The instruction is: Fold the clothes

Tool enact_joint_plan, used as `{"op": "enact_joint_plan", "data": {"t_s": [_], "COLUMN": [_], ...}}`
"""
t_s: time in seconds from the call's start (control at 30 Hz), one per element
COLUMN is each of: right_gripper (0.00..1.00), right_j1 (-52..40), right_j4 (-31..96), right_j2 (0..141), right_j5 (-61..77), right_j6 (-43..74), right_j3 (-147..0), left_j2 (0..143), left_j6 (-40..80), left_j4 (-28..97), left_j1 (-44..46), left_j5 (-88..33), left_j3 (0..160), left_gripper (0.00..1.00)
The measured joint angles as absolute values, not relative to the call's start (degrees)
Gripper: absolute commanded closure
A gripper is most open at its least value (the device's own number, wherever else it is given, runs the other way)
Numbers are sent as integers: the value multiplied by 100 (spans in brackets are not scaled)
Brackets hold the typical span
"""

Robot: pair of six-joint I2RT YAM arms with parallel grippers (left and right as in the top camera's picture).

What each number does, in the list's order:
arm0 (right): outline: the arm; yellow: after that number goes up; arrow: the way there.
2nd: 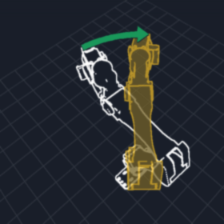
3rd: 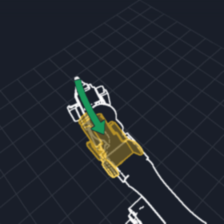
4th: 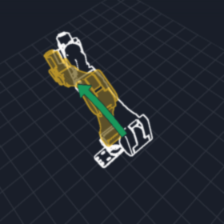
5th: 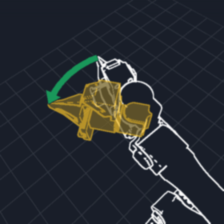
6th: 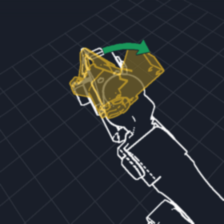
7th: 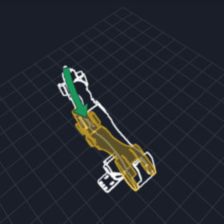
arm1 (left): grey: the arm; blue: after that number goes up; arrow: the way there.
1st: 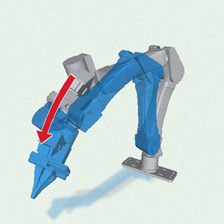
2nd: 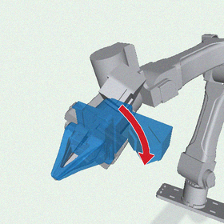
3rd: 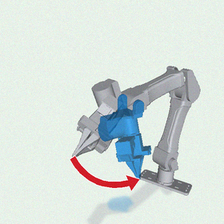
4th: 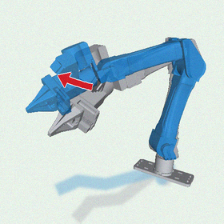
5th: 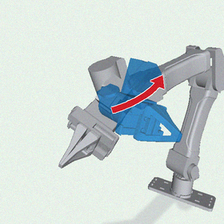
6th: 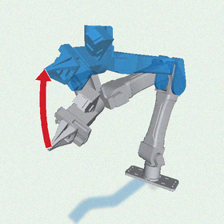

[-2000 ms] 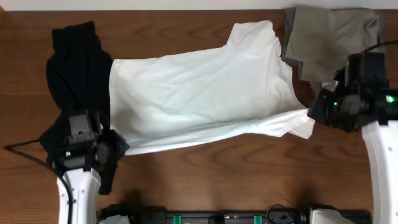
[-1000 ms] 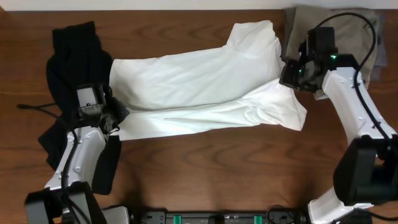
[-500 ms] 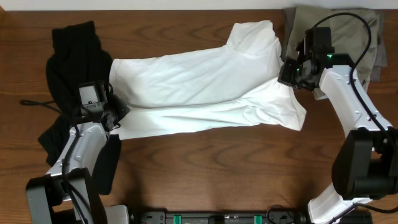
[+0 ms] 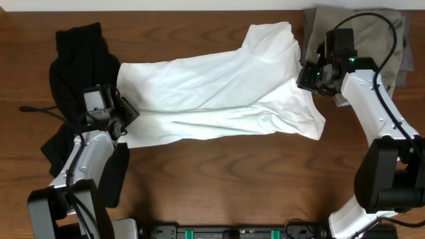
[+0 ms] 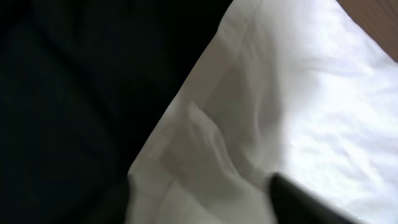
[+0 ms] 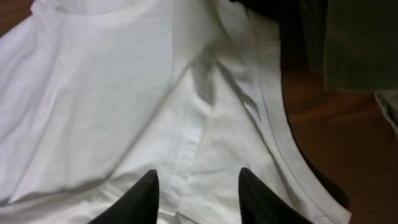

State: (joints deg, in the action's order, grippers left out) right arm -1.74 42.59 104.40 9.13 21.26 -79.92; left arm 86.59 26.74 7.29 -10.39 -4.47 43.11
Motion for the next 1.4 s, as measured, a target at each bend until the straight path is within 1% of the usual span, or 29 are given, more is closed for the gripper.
{"op": "enact_joint_plan", "data": {"t_s": [0.07,0.17,0.33,0.57,0.6,0.73,0.83,0.9,1.0,1.13,1.27,1.4], "right_gripper": [59,59,58,55,51,39,30,29,23,22,22,23], "right_j1": [-174,-174,-174,-174,-174,-174,-183,-200,-242,-266,-316,-469], "right_j4": [4294,4534,5297,6342,6460,7004,7122,7111,7144,7188,7363,7402], "right_j2": [10440,10440,10353,10064,10036,10012,9996,9994,10009,10256,10840,11452], "right_j5": [913,915,919,917,919,915,827,764,707,674,637,602], "right_j6": [2128,2123,2082,1831,1798,1586,1452,1376,1238,1011,775,552], "right_j3": [-7992,-7992,-8025,-8543,-8683,-9417,-9937,-10208,-10707,-11590,-12477,-12820], "left_j2": [8659,8656,8556,7830,7738,7627,7666,7738,8042,8890,10016,11222], "left_j6": [2639,2628,2521,2176,2123,1927,1813,1761,1632,1374,1146,1013], "left_j4": [735,871,1704,2993,3190,4182,4713,4866,5076,5557,6058,6121], "left_j1": [-1039,-1039,-1039,-1039,-1039,-1039,-1039,-1020,-913,-646,-515,-519], "left_j5": [-445,-429,-427,-425,-425,-427,-425,-425,-408,-408,-412,-405], "left_j3": [4311,4313,4348,4676,4801,5675,6386,6836,7544,8724,9990,11170], "left_gripper": [7,5,4,4,4,4,4,4,3,2,1,1]}}
